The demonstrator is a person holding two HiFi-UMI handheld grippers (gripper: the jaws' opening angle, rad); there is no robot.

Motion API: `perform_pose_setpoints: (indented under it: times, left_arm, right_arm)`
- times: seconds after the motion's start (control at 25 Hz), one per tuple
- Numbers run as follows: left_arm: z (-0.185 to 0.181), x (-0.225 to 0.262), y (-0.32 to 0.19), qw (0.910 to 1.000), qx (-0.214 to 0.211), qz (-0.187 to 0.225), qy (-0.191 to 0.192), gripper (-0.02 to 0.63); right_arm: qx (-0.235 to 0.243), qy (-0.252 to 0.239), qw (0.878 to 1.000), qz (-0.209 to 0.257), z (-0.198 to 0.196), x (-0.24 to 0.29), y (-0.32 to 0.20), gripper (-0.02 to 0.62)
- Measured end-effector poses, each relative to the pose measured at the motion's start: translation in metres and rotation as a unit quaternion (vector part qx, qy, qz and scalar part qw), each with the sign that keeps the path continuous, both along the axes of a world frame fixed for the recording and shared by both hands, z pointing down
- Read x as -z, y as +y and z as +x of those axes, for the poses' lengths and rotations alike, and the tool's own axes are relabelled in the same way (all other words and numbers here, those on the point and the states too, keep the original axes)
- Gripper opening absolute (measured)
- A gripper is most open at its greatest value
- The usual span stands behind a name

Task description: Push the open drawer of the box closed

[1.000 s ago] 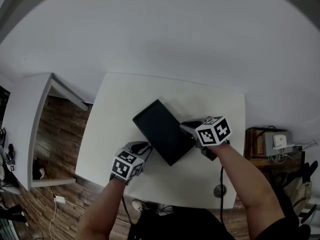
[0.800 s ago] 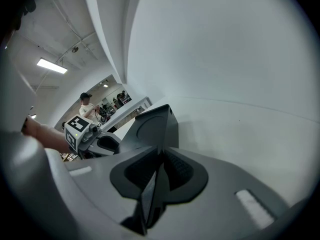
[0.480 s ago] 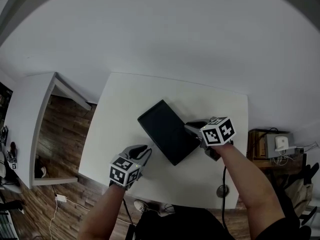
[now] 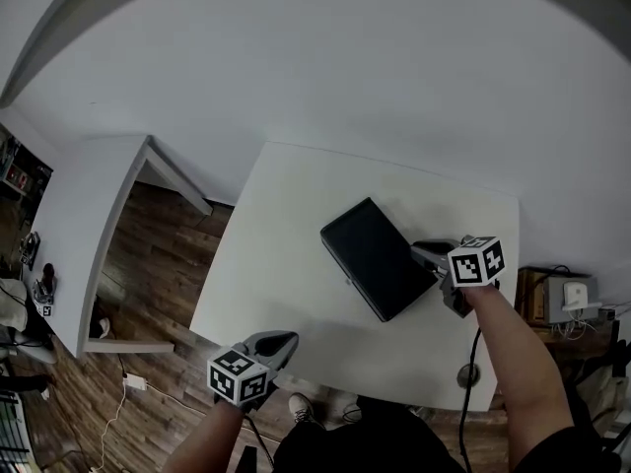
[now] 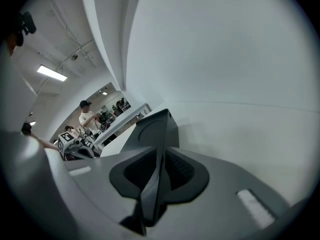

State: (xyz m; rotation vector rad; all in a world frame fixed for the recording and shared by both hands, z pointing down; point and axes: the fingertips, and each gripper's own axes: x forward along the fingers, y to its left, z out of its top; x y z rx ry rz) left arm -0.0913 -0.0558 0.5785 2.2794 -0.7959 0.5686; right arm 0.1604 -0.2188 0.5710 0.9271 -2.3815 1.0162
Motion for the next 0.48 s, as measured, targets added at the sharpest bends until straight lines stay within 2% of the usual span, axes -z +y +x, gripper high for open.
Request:
perform_pose_setpoints:
  times: [0.16,0.24,0.48]
  left_arm:
    - [-0.022,0.013,0.032,0.9994,0.017,-0.007,0.031,0.002]
    - [-0.033,0.02,0.045,0.998,0.031,-0.01,0.054,0.002]
    - [-0.068,0.042,0.069,0.9912,0.062,-0.01,0.116,0.0]
  right_arm:
    - [-0.081,-0.003,0.995,0.055,0.021,0.029,0.006,0.048]
    - [-0.122,-0.008,0.99,0.074,0.03,0.044,0.017,0.003]
    - [-0.176,-0.08,0.978,0.083,0.011,0.082,0.077,0.003]
